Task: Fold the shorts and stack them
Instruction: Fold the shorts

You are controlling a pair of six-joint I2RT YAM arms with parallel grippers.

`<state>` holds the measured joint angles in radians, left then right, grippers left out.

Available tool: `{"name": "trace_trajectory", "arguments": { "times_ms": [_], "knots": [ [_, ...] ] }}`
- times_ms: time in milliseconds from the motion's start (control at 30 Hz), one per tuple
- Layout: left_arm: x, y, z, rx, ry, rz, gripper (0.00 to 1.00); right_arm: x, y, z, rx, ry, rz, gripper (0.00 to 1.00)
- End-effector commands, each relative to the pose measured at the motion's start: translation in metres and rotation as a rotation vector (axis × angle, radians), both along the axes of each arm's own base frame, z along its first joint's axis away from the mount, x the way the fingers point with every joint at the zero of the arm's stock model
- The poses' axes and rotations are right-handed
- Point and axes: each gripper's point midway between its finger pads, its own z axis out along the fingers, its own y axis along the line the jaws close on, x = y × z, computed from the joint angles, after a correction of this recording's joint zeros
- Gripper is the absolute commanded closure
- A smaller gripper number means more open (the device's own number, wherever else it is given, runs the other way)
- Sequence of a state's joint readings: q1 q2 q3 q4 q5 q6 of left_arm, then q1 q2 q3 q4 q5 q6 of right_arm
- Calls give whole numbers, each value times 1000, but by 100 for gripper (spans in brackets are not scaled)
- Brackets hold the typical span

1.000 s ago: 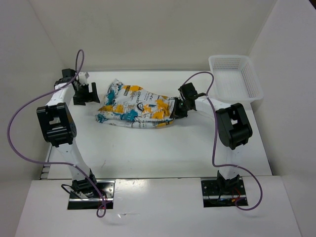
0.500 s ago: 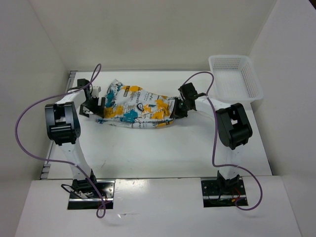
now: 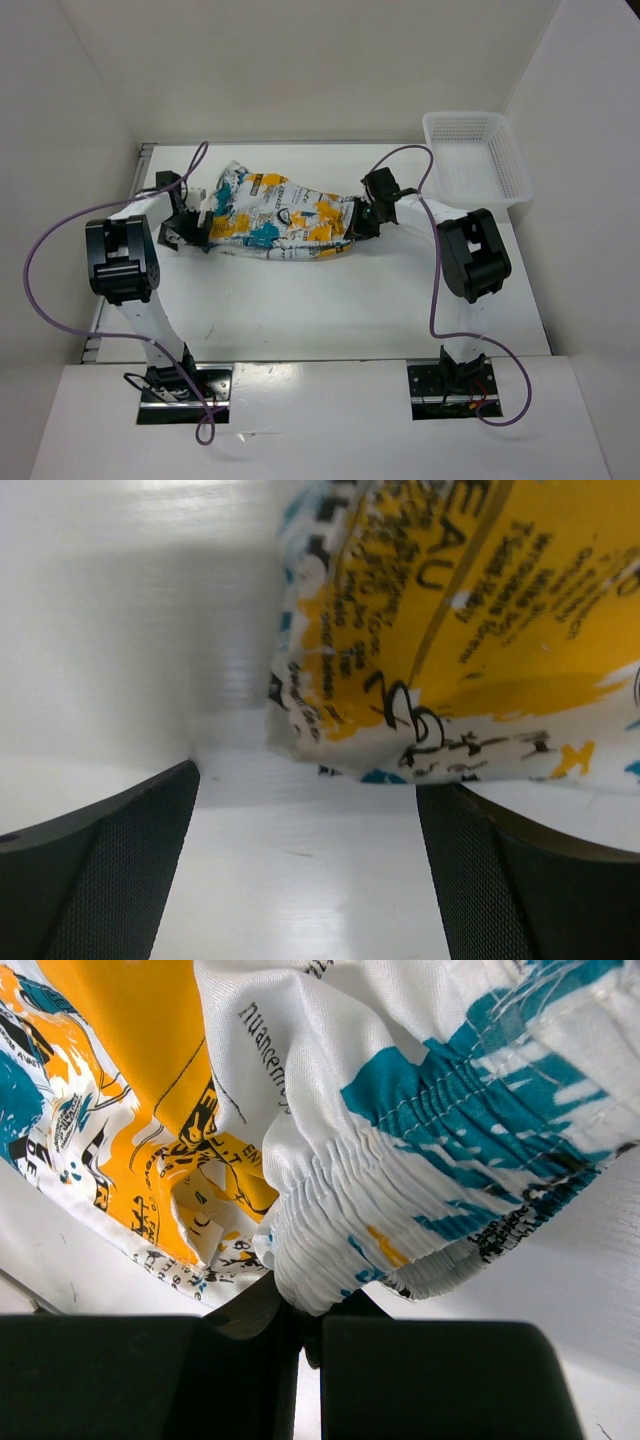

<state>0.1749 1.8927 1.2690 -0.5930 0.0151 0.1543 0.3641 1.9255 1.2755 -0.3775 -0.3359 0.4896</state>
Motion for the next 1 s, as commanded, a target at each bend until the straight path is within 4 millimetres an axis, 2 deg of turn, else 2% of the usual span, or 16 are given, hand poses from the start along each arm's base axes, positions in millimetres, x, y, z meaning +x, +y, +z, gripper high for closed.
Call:
{"name": "trace_trajectory", "arguments": {
  "times_ms": [0,33,67,100,133,167,200,233,333,433,500,567,667,833,967],
  "knots": [
    [12,-4,5,-74,-43,19,5,11,9,19,23,-73,11,95],
    [24,-14,28,-147,-121,6,5,14,10,25,31,-93,11,95],
    [30,-16,42,-180,-160,12,5,14,10,29,35,-102,11,95],
    [34,-21,54,-211,-196,4,5,11,9,25,30,-91,11,95],
    [39,-32,74,-265,-249,-19,5,11,9,29,33,-99,11,95],
    [41,-33,85,-289,-272,-15,5,7,7,23,28,-85,11,95],
    [41,-35,87,-320,-276,-4,5,4,6,23,27,-82,11,95],
    [39,-46,90,-388,-264,15,5,4,6,23,27,-82,11,95],
    [31,-35,72,-484,-201,167,4,4,6,23,23,-87,18,95],
    [27,-20,47,-478,-133,254,4,4,6,27,27,-95,18,95],
    [27,-20,34,-492,-77,278,4,4,6,27,27,-95,18,95],
    [38,-17,41,-491,-98,281,4,4,6,27,27,-95,18,95],
    [38,-19,27,-512,-56,287,4,4,6,27,27,-95,18,95],
    [28,-31,12,-580,3,279,15,4,6,27,27,-95,18,95],
    [23,-38,-6,-597,46,269,29,6,7,26,27,-95,18,95]
  ]
}}
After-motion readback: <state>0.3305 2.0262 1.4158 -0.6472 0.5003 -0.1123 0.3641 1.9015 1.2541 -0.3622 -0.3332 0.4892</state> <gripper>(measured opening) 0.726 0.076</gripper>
